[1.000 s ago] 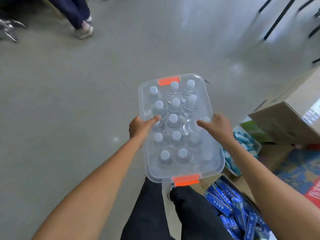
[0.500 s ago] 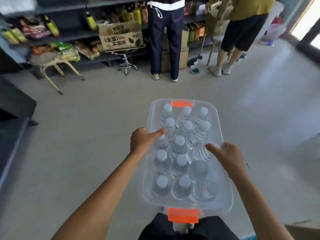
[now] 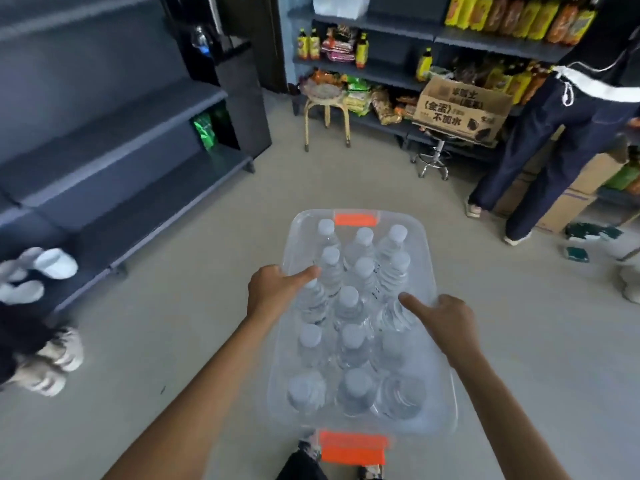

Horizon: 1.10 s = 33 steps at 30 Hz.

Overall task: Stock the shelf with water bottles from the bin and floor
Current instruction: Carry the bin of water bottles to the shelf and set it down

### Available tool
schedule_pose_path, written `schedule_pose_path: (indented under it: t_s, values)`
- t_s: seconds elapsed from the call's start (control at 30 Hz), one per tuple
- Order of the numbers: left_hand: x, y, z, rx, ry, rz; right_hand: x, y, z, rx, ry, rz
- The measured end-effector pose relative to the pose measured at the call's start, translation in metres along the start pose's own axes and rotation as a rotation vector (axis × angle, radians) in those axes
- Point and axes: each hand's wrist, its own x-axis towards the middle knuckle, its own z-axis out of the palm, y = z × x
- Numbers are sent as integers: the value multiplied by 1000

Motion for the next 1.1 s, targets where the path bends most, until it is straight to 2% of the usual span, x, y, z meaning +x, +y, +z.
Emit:
schedule_pose_path:
  t_s: [0.2, 0.47, 1.1]
  values:
    - [-35, -37, -55, -160, 280, -169, 9, -66, 29, -84, -159, -269]
    - [-83, -122, -142, -170, 521, -385, -32, -141, 124, -177, -407, -481]
    - [-218, -345, -363, -299, 1067, -815, -289, -309, 407, -364, -974, -878]
